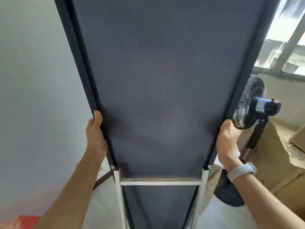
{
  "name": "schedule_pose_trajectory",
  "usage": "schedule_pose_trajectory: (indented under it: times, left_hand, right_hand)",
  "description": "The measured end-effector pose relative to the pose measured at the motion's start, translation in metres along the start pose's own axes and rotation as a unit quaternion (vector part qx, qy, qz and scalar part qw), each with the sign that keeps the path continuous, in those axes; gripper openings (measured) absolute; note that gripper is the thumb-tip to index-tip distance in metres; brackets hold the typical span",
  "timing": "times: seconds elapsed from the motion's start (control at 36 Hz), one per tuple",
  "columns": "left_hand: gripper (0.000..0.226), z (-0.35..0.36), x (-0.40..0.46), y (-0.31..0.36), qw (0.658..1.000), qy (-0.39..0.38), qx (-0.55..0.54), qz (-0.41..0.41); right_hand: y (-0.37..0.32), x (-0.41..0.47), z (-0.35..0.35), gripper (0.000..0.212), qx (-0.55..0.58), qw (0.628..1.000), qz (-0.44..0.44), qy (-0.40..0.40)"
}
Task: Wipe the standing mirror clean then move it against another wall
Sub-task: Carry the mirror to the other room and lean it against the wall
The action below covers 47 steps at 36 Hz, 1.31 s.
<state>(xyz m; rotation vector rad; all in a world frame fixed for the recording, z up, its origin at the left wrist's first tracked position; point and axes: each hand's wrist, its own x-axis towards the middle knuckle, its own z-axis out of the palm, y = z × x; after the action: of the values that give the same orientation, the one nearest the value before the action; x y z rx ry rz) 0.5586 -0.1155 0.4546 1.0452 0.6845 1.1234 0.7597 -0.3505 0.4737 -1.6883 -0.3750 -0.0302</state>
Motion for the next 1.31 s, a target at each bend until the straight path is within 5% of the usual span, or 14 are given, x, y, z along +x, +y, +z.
schedule_pose_trajectory:
  times: [0.33,0.47,0.64,0.75,0.92,1.08,1.31]
  left_hand:
    - [0.052,-0.225,-0.187,0.129,0.962,0.256,-0.028,0.089]
    - [0.09,-0.329,-0.3,0.184,0.909,0.405,-0.01,0.099]
    - [0.087,-0.419,-0.443,0.237,0.847,0.508,-0.017,0.156]
    - [0.048,-0.454,-0.528,0.269,0.804,0.557,-0.027,0.207]
    - [0.029,-0.495,-0.639,0.305,0.72,0.643,-0.009,0.263]
    - [0.048,-0.551,-0.725,0.327,0.653,0.691,0.001,0.309]
    - [0.035,-0.636,-0.8,0.364,0.585,0.725,0.006,0.363]
  right_hand:
    - [-0.078,-0.173,0.086,0.039,0.039,0.963,-0.155,-0.219]
    - [-0.113,-0.29,0.108,0.04,0.076,0.927,-0.154,-0.334]
    - [-0.151,-0.438,0.128,0.039,0.122,0.865,-0.179,-0.452]
    - [-0.172,-0.534,0.143,0.037,0.164,0.817,-0.178,-0.524]
    - [-0.2,-0.673,0.165,0.038,0.196,0.736,-0.185,-0.621]
    - [-0.228,-0.806,0.184,0.046,0.244,0.661,-0.166,-0.69]
    - [-0.269,-0.984,0.209,0.048,0.292,0.575,-0.151,-0.749]
